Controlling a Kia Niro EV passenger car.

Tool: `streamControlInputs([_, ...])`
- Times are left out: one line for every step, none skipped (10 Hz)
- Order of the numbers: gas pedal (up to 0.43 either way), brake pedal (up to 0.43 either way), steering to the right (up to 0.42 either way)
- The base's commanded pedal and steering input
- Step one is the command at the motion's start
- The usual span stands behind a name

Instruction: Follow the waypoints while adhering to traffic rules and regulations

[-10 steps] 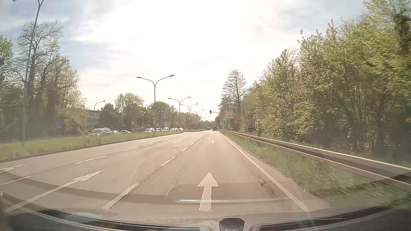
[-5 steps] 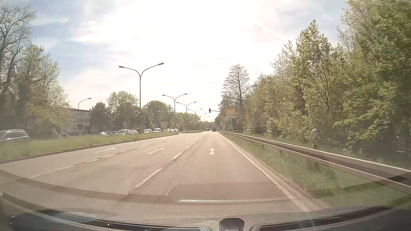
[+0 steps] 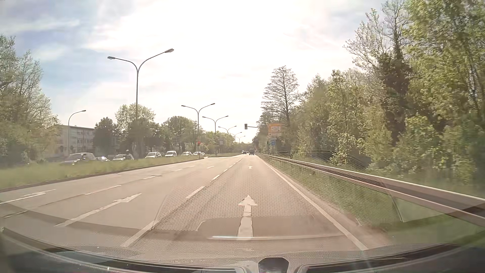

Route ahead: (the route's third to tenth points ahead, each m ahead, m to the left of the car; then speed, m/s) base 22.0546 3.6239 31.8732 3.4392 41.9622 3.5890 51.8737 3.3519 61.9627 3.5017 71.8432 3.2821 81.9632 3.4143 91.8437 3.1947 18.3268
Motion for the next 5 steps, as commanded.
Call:
streamControlInputs([0.079, 0.0, 0.0])
streamControlInputs([0.079, 0.0, 0.0])
streamControlInputs([0.079, 0.0, 0.0])
streamControlInputs([0.079, 0.0, 0.0])
streamControlInputs([0.079, 0.0, 0.0])
